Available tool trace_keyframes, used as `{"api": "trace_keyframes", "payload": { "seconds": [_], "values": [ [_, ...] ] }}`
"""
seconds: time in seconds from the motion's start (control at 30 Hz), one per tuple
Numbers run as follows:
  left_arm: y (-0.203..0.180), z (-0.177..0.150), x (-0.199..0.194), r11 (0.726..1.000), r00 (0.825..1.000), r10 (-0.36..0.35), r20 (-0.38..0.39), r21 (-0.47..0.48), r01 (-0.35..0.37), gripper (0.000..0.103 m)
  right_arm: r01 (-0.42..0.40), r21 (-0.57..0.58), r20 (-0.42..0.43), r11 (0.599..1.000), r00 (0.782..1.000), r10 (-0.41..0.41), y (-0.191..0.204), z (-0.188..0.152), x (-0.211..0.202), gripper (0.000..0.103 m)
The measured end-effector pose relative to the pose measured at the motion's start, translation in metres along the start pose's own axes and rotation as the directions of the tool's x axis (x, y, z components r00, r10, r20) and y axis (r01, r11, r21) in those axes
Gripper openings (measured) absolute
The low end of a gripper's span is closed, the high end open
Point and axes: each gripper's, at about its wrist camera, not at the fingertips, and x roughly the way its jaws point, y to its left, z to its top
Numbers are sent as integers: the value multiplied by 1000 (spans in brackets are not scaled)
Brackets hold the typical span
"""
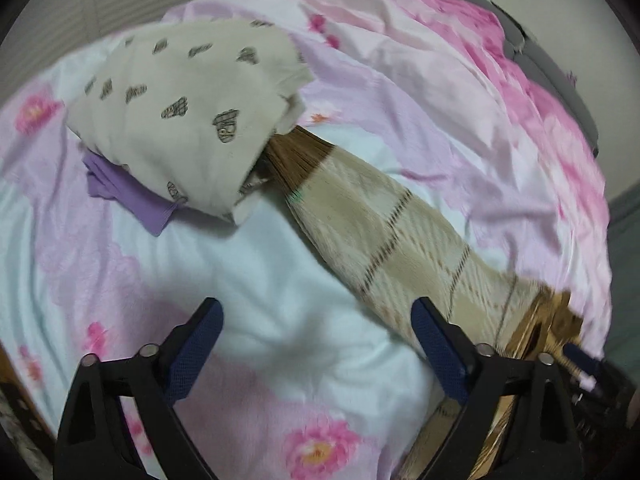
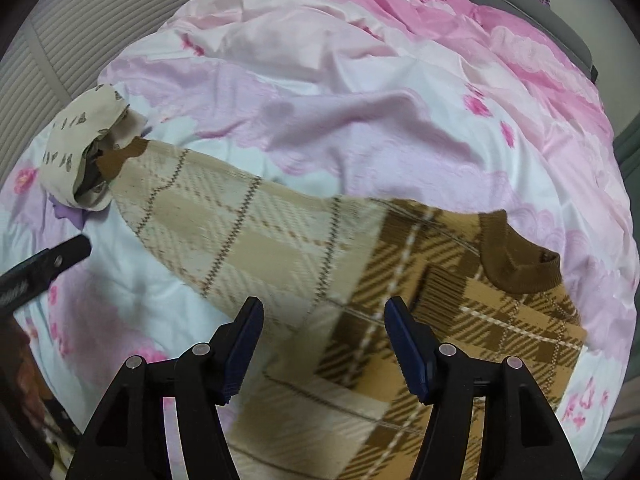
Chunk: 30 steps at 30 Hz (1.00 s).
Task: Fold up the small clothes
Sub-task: 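Grasp the beige plaid sleeve cuff with the left gripper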
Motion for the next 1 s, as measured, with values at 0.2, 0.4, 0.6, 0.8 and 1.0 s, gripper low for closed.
{"api": "trace_keyframes", "payload": {
  "seconds": [0.2,0.4,0.6,0.8,1.0],
  "values": [
    [9,22,35,994,996,-93,-10,-61,92,78,9,-44,-25,999,1000,-10,27,11,13,64],
    [10,41,68,977,995,-100,-8,-189,96,70,25,-58,-50,998,998,-28,37,12,23,64],
    [6,51,89,972,996,-85,-29,-222,77,35,30,-36,-68,999,997,-32,31,8,24,64],
    [-10,51,51,982,993,-117,21,-147,119,11,43,-1,-61,999,997,-43,14,3,18,64],
    [-86,33,-33,983,984,-89,157,171,61,11,44,75,-39,996,998,-41,-24,-14,-4,64]
  ]
}}
